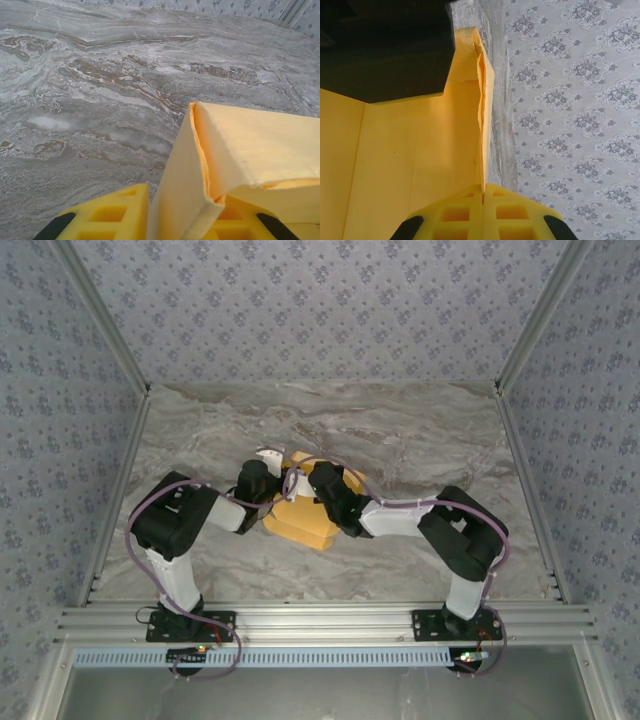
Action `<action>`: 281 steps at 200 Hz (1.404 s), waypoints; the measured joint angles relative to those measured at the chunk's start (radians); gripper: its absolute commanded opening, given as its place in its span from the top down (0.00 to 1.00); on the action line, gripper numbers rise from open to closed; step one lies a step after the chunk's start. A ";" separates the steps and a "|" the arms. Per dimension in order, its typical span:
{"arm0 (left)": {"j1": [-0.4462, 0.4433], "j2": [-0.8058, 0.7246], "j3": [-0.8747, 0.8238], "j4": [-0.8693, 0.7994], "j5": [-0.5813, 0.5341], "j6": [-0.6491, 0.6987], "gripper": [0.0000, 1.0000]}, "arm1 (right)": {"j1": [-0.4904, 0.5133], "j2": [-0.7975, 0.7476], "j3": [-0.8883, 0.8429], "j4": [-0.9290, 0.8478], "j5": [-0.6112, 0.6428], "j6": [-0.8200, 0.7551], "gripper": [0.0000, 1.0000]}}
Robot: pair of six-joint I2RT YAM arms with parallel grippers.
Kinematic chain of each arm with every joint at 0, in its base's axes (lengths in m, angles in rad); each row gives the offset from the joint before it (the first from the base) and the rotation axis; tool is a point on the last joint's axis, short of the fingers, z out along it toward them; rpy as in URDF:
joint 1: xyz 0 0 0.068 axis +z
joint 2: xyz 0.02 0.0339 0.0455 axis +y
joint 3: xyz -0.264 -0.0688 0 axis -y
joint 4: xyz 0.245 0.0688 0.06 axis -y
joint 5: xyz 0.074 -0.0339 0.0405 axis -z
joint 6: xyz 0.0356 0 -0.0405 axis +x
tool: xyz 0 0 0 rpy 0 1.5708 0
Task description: Fold the paper box
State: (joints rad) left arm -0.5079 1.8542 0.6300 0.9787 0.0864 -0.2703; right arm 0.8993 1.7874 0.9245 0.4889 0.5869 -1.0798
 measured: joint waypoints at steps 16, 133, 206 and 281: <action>-0.005 0.000 0.000 0.003 -0.005 0.000 0.82 | 0.000 0.000 0.000 0.000 0.000 0.000 1.00; -0.025 0.000 -0.019 0.030 -0.050 0.034 0.88 | 0.000 -0.005 0.003 0.004 -0.003 0.000 1.00; -0.003 -0.013 -0.065 0.045 -0.045 0.015 0.60 | 0.000 -0.008 0.003 -0.012 -0.004 0.015 1.00; 0.004 0.010 -0.042 0.040 -0.016 0.014 0.68 | -0.002 -0.011 0.003 -0.019 -0.002 0.018 1.00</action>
State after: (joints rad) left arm -0.5041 1.8641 0.5880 1.0183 0.0708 -0.2562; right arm 0.8978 1.7763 0.9272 0.4694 0.5846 -1.0615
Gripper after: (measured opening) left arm 0.334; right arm 0.051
